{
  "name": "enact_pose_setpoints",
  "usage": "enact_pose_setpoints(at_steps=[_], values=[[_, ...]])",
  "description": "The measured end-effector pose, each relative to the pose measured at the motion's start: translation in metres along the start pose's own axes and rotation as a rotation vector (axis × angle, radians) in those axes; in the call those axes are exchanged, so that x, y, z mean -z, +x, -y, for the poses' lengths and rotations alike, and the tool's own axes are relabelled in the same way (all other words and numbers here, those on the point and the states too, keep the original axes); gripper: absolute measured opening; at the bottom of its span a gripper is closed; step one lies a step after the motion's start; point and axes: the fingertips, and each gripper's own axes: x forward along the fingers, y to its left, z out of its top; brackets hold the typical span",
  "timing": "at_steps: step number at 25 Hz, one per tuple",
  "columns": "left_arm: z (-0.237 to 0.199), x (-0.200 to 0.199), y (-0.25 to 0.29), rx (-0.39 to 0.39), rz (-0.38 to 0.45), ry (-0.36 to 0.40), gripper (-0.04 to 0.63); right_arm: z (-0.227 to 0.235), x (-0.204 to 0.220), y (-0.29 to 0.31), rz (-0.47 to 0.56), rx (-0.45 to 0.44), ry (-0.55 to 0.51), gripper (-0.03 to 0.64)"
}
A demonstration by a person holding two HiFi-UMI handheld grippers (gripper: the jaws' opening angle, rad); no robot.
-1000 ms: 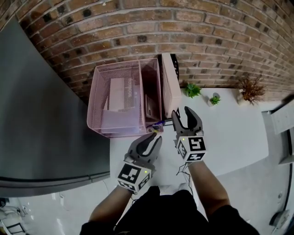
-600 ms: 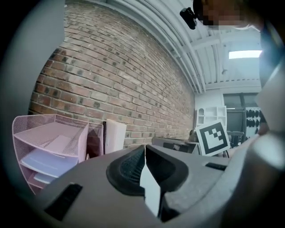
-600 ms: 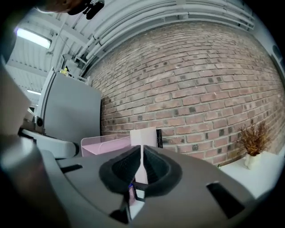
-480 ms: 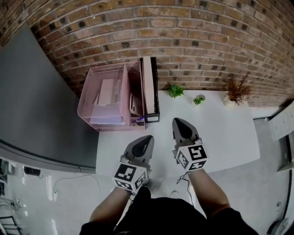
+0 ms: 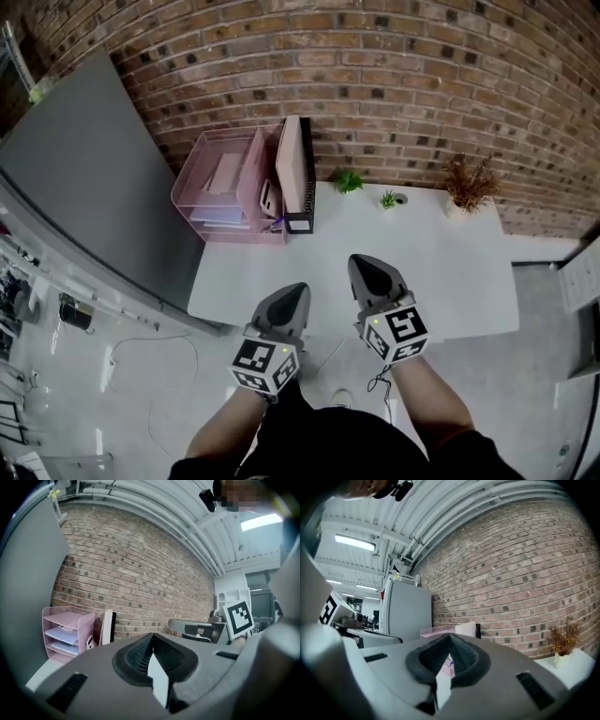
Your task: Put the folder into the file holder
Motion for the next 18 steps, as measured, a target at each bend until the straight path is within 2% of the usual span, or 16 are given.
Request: enact_pose_setpoints(at_steps=[5, 10, 18], values=[[0.029, 0.000, -0.033, -0.060, 0.011, 0.031, 0.006, -0.025, -0.001, -0.040, 0.000, -0.065, 0.016, 0.003], [0.033, 0.004, -0.062, -0.113, 0.015, 0.032, 0.006, -0.051, 0.003, -0.058, -0.017, -0.101, 0.034, 0.003], [0.015, 0.012, -0.101, -0.103, -0.003, 0.012, 0.006, -0.090, 0.014, -0.061, -0.043, -0.083, 0.052, 0.003]])
